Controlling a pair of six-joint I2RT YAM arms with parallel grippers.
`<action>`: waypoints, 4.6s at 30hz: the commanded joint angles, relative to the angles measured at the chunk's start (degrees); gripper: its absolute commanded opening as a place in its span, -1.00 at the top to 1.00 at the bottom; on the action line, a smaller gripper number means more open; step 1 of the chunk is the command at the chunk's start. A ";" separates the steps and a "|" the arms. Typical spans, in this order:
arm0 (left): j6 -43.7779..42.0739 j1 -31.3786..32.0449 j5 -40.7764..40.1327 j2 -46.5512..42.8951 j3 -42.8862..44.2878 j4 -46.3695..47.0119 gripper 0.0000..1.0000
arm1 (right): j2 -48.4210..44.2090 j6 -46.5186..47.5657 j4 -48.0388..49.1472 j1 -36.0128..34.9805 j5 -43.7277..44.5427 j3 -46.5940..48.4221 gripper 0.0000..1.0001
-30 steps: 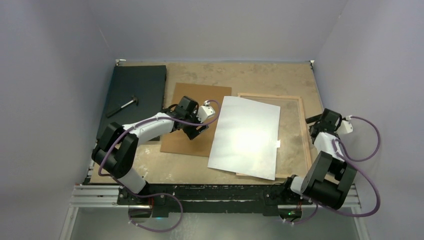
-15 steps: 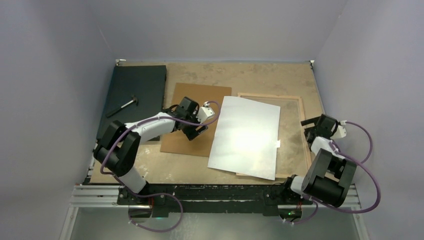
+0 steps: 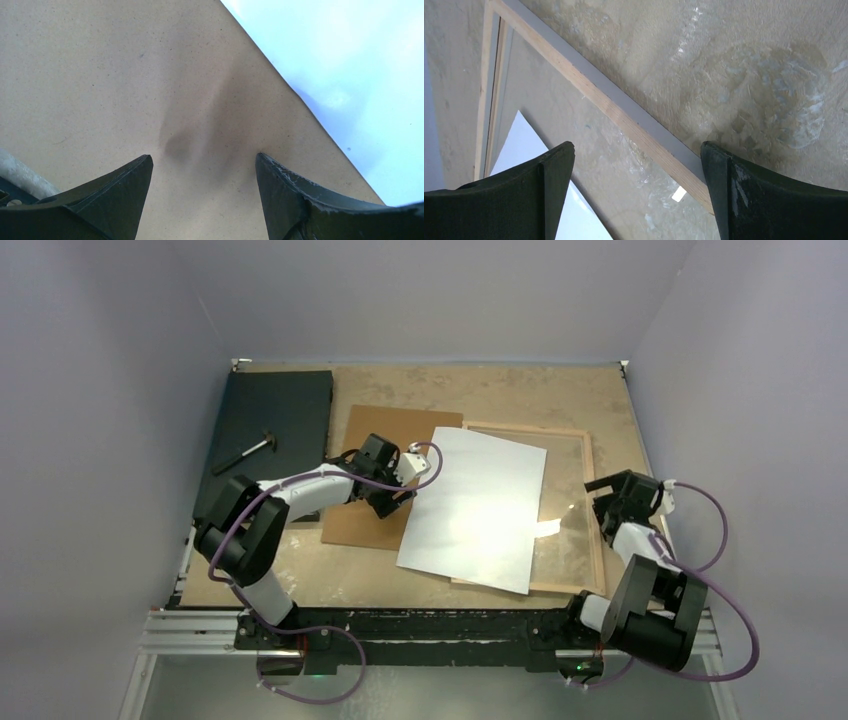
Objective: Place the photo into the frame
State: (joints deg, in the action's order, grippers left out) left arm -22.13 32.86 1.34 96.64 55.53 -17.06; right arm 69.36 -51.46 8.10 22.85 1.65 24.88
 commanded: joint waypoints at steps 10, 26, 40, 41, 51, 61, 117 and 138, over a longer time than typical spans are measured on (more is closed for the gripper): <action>-0.05 0.95 1.08 1.90 -0.34 2.00 -0.47 | -14.46 13.07 -21.02 -5.54 -0.80 6.19 -0.98; 1.75 2.60 2.37 1.08 -1.27 1.82 -0.42 | -30.07 8.31 -51.12 -19.95 -14.98 3.12 -0.72; 2.65 3.53 4.12 1.77 -0.89 2.25 -0.37 | -33.23 7.83 -51.96 -19.99 -22.97 -4.22 -0.38; 2.81 3.80 4.22 2.14 -0.65 2.35 -0.37 | -32.78 7.81 -51.14 -19.96 -23.75 -4.76 -0.38; 3.29 4.70 4.72 3.92 0.72 2.41 -0.35 | -31.46 5.34 -44.18 -20.12 -25.91 -7.52 -0.27; 4.34 5.90 5.91 4.87 -0.02 3.61 -0.33 | -31.40 3.25 -39.84 -20.21 -30.32 -9.61 -0.10; 5.78 5.16 7.60 6.05 12.10 -1.76 -0.55 | -27.51 13.21 -55.86 -20.21 -0.01 20.19 1.00; 7.01 6.17 12.39 9.80 18.83 -0.86 -0.45 | -18.40 26.66 -71.08 -21.06 -5.64 37.61 1.00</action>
State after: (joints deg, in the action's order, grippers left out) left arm -15.57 38.76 11.90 107.07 72.88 -19.25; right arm 50.50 -27.66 -57.47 2.79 -1.04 58.02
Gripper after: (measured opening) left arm 0.730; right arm 0.004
